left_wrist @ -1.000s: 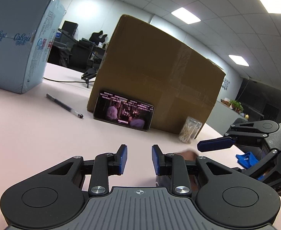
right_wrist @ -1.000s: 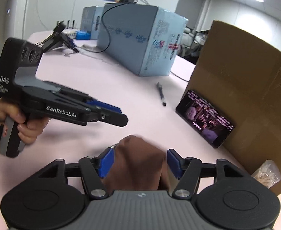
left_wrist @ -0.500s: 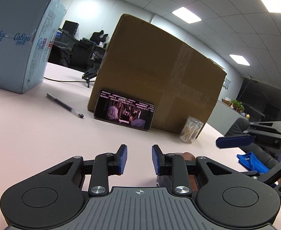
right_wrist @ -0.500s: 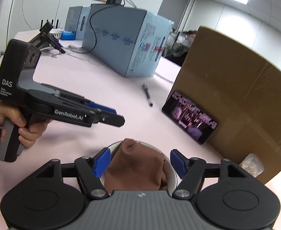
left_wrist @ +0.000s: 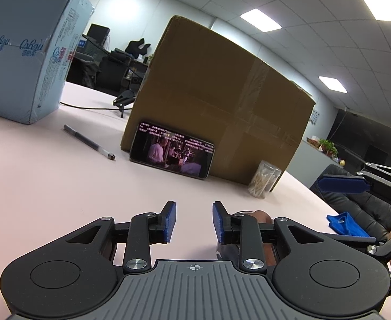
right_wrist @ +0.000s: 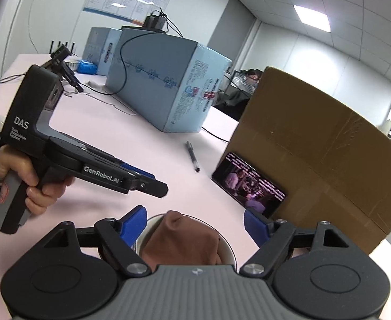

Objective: Clean bowl
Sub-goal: 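Press the brown cloth against the bowl interior with the right tool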

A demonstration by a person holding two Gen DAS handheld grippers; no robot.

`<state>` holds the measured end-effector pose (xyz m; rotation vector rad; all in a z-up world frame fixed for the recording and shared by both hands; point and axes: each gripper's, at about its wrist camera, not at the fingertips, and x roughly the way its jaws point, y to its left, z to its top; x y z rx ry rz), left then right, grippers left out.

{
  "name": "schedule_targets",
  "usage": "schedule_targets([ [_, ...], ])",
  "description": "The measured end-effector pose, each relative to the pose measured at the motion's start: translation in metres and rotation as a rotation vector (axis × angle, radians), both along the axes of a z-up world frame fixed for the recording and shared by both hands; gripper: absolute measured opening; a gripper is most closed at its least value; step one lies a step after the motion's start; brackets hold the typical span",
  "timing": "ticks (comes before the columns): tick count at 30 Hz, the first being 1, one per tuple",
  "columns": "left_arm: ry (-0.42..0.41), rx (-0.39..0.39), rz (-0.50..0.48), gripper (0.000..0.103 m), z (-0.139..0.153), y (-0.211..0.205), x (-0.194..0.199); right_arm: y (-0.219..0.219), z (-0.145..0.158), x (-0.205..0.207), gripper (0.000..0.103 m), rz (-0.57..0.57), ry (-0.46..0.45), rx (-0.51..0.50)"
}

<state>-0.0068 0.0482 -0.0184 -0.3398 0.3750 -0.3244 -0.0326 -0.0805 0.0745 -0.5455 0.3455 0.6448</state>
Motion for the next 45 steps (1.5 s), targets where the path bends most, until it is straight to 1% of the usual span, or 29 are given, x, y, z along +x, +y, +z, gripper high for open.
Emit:
schedule_targets([
  [4,0.005,0.019,-0.019,0.030,0.000,-0.004,0.002,0.000,-0.001,-0.007,0.084,-0.044,-0.053,0.016],
  [7,0.012,0.064,-0.031,0.032,0.000,-0.012,0.003,-0.003,0.002,-0.014,0.084,-0.092,-0.093,0.089],
  [9,0.000,0.074,-0.040,0.033,0.001,-0.015,0.001,-0.007,0.004,-0.021,0.084,-0.129,-0.127,0.143],
  [13,-0.028,0.081,-0.044,0.033,0.003,-0.017,-0.003,-0.015,0.005,-0.036,0.088,-0.181,-0.158,0.192],
  [15,-0.036,0.081,-0.044,0.034,0.003,-0.017,-0.005,-0.019,0.005,-0.042,0.089,-0.186,-0.160,0.194],
  [19,-0.028,0.070,-0.044,0.034,0.003,-0.015,-0.004,-0.023,0.006,-0.050,0.090,-0.189,-0.184,0.160],
  [25,-0.024,0.059,-0.038,0.034,0.002,-0.013,-0.004,-0.030,0.009,-0.051,0.091,-0.208,-0.188,0.156],
  [30,-0.025,0.054,-0.038,0.034,0.002,-0.013,-0.003,-0.038,0.006,-0.047,0.092,-0.198,-0.158,0.161],
  [34,-0.020,0.051,-0.035,0.034,0.002,-0.012,-0.002,-0.041,0.005,-0.038,0.092,-0.184,-0.133,0.146],
  [36,-0.019,0.050,-0.035,0.034,0.002,-0.012,-0.002,-0.043,0.005,-0.032,0.092,-0.159,-0.113,0.131],
  [40,-0.031,0.051,-0.040,0.035,0.002,-0.011,-0.004,-0.046,0.008,-0.016,0.091,-0.090,-0.064,0.072],
  [43,-0.042,0.054,-0.041,0.039,0.003,-0.012,-0.005,-0.046,0.013,-0.002,0.090,-0.033,-0.028,0.026],
  [45,-0.046,0.052,-0.040,0.039,0.003,-0.012,-0.006,-0.046,0.017,0.006,0.084,0.000,0.001,-0.007],
])
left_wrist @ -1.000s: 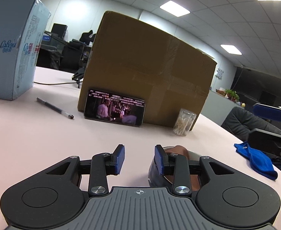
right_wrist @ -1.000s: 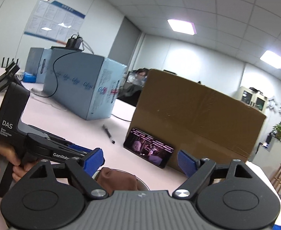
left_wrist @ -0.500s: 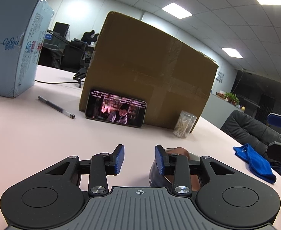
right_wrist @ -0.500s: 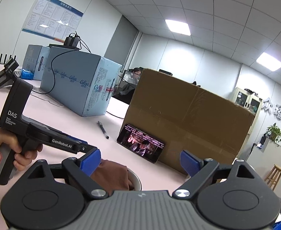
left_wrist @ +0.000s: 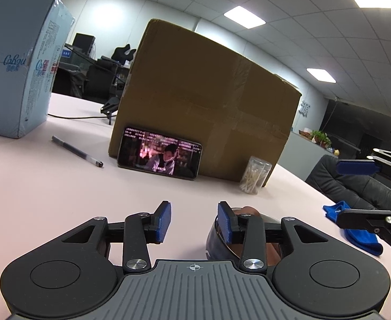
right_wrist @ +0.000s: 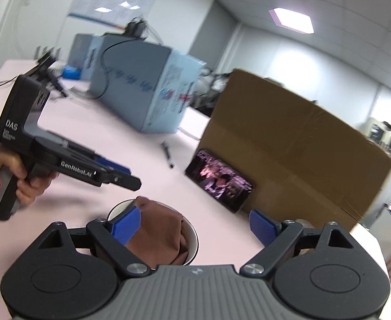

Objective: Clean bowl
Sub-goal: 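Press the brown cloth against the bowl interior with the right tool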

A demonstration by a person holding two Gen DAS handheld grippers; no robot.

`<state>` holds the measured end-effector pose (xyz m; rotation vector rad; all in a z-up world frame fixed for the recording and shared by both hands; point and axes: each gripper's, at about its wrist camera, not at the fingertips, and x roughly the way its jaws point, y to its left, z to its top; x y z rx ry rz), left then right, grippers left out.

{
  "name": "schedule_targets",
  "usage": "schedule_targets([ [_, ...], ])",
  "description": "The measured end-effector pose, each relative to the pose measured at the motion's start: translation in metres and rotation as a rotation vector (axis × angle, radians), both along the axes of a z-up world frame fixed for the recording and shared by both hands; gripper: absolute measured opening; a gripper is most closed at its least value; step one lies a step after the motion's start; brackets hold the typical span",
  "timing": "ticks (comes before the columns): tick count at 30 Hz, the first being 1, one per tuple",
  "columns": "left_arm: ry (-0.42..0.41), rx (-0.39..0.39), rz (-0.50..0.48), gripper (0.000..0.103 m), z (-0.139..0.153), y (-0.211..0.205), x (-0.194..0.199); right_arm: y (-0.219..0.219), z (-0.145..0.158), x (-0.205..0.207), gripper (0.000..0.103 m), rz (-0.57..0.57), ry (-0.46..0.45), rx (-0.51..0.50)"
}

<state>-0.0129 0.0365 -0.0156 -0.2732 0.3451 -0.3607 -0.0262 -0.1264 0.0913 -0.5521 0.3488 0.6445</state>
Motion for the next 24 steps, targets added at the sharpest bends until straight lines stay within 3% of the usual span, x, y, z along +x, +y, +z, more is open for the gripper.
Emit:
schedule_targets([
  [8,-0.004,0.011,0.003,0.041,0.000,-0.002,-0.002,0.013,0.010,0.024,0.058,0.232,0.135,-0.188],
  [19,0.001,0.018,-0.003,0.047,0.000,-0.002,-0.003,0.027,-0.012,0.053,0.054,0.477,0.185,-0.316],
  [24,0.008,0.013,-0.009,0.047,0.000,-0.001,-0.002,0.033,-0.018,0.063,0.039,0.515,0.217,-0.355],
])
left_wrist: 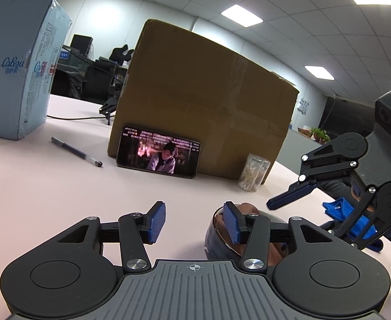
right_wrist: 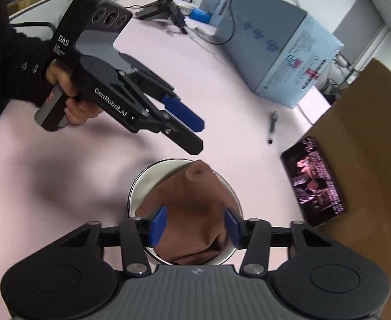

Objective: Clean bowl
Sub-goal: 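Press the brown cloth against the bowl interior with the right tool, then wipe the bowl interior with the cloth held in the right tool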

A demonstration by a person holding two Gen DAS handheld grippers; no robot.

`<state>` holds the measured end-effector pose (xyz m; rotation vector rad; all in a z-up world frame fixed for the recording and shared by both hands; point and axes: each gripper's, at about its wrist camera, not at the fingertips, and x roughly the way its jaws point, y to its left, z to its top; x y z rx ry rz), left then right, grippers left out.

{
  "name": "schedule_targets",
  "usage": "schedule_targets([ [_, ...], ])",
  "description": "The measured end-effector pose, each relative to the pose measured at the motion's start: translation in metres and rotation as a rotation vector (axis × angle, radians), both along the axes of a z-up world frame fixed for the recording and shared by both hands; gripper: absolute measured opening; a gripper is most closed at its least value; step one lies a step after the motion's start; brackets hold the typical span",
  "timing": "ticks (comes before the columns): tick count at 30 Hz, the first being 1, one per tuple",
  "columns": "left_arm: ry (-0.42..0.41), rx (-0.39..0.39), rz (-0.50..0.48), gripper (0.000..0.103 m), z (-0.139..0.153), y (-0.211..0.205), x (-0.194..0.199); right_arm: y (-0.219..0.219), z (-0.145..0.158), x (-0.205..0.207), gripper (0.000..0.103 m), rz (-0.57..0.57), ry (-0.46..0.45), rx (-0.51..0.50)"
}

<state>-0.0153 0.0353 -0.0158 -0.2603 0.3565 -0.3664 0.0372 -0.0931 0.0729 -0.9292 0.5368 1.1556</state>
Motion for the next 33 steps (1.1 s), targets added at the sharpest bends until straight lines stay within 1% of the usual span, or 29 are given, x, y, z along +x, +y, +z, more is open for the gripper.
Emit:
schedule_targets([
  [1,0.004,-0.003,0.001,0.047,0.000,0.001,0.001,0.002,-0.001,0.002,0.038,0.005,0.004,-0.009],
  [3,0.010,-0.006,0.001,0.047,-0.001,0.001,0.001,0.004,-0.004,0.005,0.030,0.009,0.010,-0.027],
  [8,0.009,-0.004,-0.004,0.047,-0.001,0.000,0.001,0.011,-0.009,0.008,0.021,0.006,0.018,-0.067],
  [17,-0.009,0.011,-0.001,0.047,0.001,-0.002,-0.001,0.026,-0.016,0.010,0.021,-0.001,0.004,-0.122],
  [23,-0.017,0.017,-0.001,0.047,0.002,-0.003,-0.003,0.042,-0.025,0.017,0.021,0.004,-0.011,-0.195],
  [26,-0.026,0.020,-0.002,0.047,0.002,-0.003,-0.005,0.048,-0.034,0.021,0.021,0.001,-0.004,-0.226],
  [29,-0.029,0.018,-0.004,0.047,0.003,-0.003,-0.005,0.050,-0.037,0.027,0.021,-0.003,0.024,-0.217],
  [33,-0.025,0.017,-0.007,0.047,0.003,-0.003,-0.005,0.054,-0.037,0.028,0.021,-0.004,0.033,-0.231],
])
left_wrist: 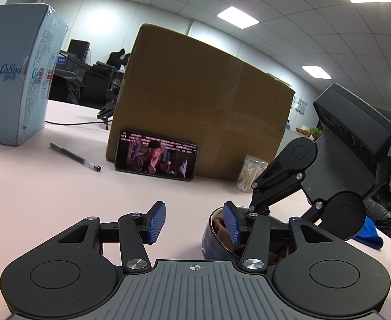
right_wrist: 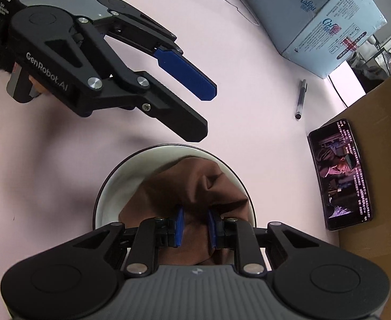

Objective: Clean bowl
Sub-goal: 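Wipe the bowl interior with the cloth held in the right tool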

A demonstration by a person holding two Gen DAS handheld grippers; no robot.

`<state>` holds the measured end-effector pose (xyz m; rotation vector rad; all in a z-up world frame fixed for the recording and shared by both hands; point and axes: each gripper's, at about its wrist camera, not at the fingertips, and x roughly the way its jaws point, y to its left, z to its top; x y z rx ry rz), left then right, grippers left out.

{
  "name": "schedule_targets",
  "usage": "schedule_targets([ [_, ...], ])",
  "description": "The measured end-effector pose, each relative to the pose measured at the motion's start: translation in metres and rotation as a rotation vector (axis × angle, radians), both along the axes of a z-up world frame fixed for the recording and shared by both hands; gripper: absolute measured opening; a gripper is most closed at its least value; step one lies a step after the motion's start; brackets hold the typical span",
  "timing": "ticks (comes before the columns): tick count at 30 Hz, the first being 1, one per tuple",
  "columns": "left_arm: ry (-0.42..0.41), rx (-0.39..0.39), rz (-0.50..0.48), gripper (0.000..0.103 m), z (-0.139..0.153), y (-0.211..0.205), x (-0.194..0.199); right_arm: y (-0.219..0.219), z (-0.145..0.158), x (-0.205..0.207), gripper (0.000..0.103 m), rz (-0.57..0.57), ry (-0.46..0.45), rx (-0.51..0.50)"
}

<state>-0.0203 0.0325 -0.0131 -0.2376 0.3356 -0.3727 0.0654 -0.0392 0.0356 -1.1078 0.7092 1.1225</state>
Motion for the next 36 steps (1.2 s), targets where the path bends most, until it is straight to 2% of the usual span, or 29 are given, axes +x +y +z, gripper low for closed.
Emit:
schedule_targets([
  [5,-0.003,-0.003,0.001,0.047,0.001,0.001,-0.001,0.005,-0.001,-0.006,0.020,0.006,-0.002,-0.017],
  [8,-0.008,0.000,-0.001,0.047,0.001,0.001,-0.002,0.006,-0.001,-0.010,0.016,0.007,0.014,-0.014],
  [17,-0.002,0.000,-0.001,0.047,0.000,0.001,0.000,0.001,0.011,-0.016,0.018,0.002,0.003,0.012],
  [28,0.004,-0.002,0.004,0.047,-0.001,0.002,0.002,-0.017,0.034,-0.019,0.033,-0.052,-0.083,0.087],
  [31,0.001,-0.003,0.004,0.047,-0.001,0.002,0.002,-0.024,0.040,-0.022,0.043,-0.059,-0.102,0.107],
  [36,0.000,-0.003,0.004,0.047,-0.002,0.002,0.002,-0.022,0.041,-0.022,0.045,-0.057,-0.098,0.106],
])
